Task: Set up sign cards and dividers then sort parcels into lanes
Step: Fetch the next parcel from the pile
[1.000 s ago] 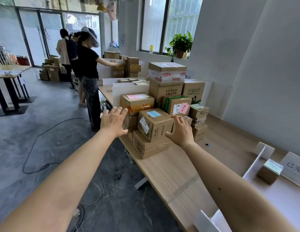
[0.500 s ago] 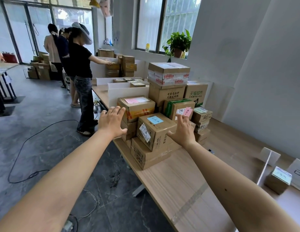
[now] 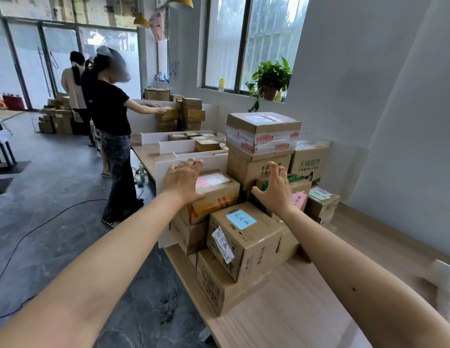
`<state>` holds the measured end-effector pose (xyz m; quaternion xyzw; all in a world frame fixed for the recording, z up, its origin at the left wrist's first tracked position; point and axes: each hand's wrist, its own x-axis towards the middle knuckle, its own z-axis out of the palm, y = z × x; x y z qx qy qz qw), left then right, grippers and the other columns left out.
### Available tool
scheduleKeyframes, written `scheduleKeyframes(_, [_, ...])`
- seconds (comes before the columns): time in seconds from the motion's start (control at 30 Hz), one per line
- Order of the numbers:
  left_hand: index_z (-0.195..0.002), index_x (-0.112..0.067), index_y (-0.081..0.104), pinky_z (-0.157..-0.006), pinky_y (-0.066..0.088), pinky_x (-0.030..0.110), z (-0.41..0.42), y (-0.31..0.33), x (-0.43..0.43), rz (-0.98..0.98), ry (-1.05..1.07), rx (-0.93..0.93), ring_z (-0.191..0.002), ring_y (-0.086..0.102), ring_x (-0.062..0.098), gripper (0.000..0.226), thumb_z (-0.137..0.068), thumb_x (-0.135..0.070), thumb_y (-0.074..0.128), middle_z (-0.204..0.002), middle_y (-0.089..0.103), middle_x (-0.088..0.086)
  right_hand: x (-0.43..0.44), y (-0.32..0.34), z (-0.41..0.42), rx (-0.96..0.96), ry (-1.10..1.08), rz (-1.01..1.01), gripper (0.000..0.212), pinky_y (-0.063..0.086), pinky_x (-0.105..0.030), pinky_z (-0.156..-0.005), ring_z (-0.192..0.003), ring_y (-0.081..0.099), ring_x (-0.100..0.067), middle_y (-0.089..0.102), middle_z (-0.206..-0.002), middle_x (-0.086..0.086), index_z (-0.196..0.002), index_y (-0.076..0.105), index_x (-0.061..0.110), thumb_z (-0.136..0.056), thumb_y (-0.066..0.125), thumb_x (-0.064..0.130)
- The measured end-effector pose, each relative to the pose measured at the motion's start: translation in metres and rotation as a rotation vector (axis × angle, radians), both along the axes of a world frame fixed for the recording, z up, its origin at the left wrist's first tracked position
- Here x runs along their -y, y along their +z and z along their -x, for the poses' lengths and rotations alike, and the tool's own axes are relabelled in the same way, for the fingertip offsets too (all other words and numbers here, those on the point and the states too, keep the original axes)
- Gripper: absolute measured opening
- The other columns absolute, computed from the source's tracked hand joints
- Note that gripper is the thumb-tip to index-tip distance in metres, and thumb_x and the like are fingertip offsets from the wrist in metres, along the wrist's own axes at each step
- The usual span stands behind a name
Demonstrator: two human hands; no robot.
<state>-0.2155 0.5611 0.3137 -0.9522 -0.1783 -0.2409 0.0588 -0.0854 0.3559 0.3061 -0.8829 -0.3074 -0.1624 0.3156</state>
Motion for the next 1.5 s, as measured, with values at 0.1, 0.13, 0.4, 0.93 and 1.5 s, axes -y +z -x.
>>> scheduleKeyframes(0.1, [-0.144,-0.02,0.025,-0.103,0.036,0.042,-0.032,0.01,-0.022,0.044,-0.006,-0.013,-0.131,0.039,0.026,0.089,-0.075,-0.055,0.068,-0.148,0.034,0.006,-0.015,0.01,-0.03,0.004,-0.021,-0.005,0.073,0.044,-0.05,-0.096,-0.115,0.048,-0.034,0.034,-0.136,-0.015,-0.138,0.027,0.018,-0.08,0.069,0.03])
scheduleKeyframes(0.13, [-0.145,-0.021,0.025,-0.103,0.036,0.042,-0.041,0.012,-0.028,0.079,-0.007,-0.013,-0.132,0.039,0.027,0.09,-0.074,-0.054,0.07,-0.149,0.034,0.006,-0.018,0.014,-0.037,0.002,-0.021,-0.012,0.073,0.043,-0.051,-0.097,-0.117,0.046,-0.034,0.033,-0.136,-0.015,-0.138,0.026,0.018,-0.08,0.069,0.03])
scheduleKeyframes(0.4, [-0.147,-0.031,0.016,-0.102,0.042,0.047,-0.105,0.027,-0.055,0.388,-0.155,-0.031,-0.138,0.031,0.031,0.096,-0.074,-0.038,0.078,-0.154,0.023,0.008,-0.039,0.02,-0.082,-0.037,-0.047,-0.177,0.082,0.042,-0.053,-0.101,-0.127,0.037,-0.033,0.033,-0.139,-0.018,-0.142,0.022,0.019,-0.078,0.073,0.021])
scheduleKeyframes(0.93, [-0.149,-0.032,0.005,-0.108,0.031,0.044,-0.197,0.059,-0.101,0.676,-0.427,0.082,-0.139,0.026,0.033,0.108,-0.073,-0.024,0.081,-0.153,0.021,0.016,-0.071,0.032,-0.118,0.001,-0.116,-0.228,0.092,0.028,-0.047,-0.106,-0.136,0.028,-0.036,0.024,-0.151,-0.021,-0.152,0.012,0.025,-0.083,0.073,0.029])
scheduleKeyframes(1.5, [-0.147,-0.032,0.022,-0.107,0.037,0.051,-0.299,0.098,-0.147,0.836,-0.819,-0.165,-0.135,0.033,0.033,0.105,-0.066,-0.006,0.083,-0.148,0.034,0.014,-0.098,0.058,-0.135,-0.206,-0.269,-0.207,0.108,0.026,-0.051,-0.115,-0.141,0.029,-0.031,0.028,-0.156,-0.01,-0.153,-0.001,0.028,-0.078,0.076,0.039])
